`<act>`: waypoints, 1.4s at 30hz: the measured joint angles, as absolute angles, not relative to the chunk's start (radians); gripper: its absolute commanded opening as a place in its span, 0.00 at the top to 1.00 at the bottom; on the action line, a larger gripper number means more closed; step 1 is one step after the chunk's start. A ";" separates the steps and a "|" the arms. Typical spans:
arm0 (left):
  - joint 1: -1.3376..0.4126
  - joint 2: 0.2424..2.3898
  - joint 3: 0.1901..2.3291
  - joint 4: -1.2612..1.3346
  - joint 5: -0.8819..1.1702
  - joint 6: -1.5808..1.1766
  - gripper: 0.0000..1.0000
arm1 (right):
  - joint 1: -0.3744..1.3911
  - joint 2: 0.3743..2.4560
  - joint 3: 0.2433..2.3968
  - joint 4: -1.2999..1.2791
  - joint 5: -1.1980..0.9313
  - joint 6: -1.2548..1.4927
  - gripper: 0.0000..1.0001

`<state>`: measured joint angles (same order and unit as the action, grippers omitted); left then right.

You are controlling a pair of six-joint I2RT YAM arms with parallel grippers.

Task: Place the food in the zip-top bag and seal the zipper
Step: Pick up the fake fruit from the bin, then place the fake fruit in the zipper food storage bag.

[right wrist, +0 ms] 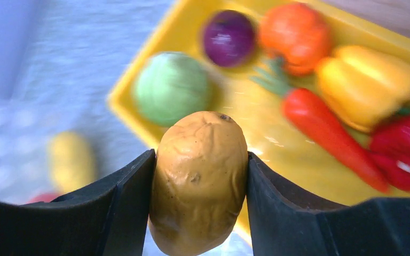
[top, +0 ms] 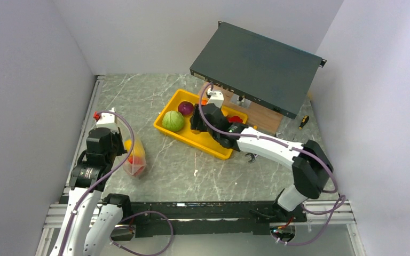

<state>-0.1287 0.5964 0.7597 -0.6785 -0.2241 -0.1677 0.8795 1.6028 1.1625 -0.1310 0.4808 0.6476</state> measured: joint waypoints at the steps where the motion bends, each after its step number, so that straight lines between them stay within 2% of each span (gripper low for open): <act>1: -0.129 0.596 0.759 -0.676 -0.220 -0.166 1.00 | 0.879 1.578 1.144 -0.081 0.420 0.630 1.00; 8: -0.132 0.592 0.756 -0.654 -0.163 -0.150 1.00 | 0.913 1.547 1.027 0.361 -0.060 0.605 1.00; 11: -0.135 0.593 0.756 -0.651 -0.137 -0.146 1.00 | 0.958 1.599 1.042 0.518 -0.196 0.641 1.00; 16: -0.144 0.593 0.756 -0.648 -0.111 -0.142 1.00 | 1.024 1.682 1.071 0.705 -0.299 0.729 1.00; 24: -0.160 0.540 0.752 -0.647 -0.097 -0.142 1.00 | 1.103 1.719 1.125 0.762 -0.192 0.827 1.00; 32: -0.161 0.523 0.751 -0.648 -0.104 -0.142 1.00 | 1.134 1.756 1.251 0.656 0.008 0.870 1.00; 42: -0.162 0.519 0.751 -0.649 -0.125 -0.142 1.00 | 1.185 1.845 1.449 0.326 0.234 0.908 1.00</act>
<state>-0.1616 0.5186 0.7509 -0.6487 -0.1246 -0.1421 1.1854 1.8446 1.4487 0.3260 0.2344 0.9081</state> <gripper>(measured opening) 0.012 0.586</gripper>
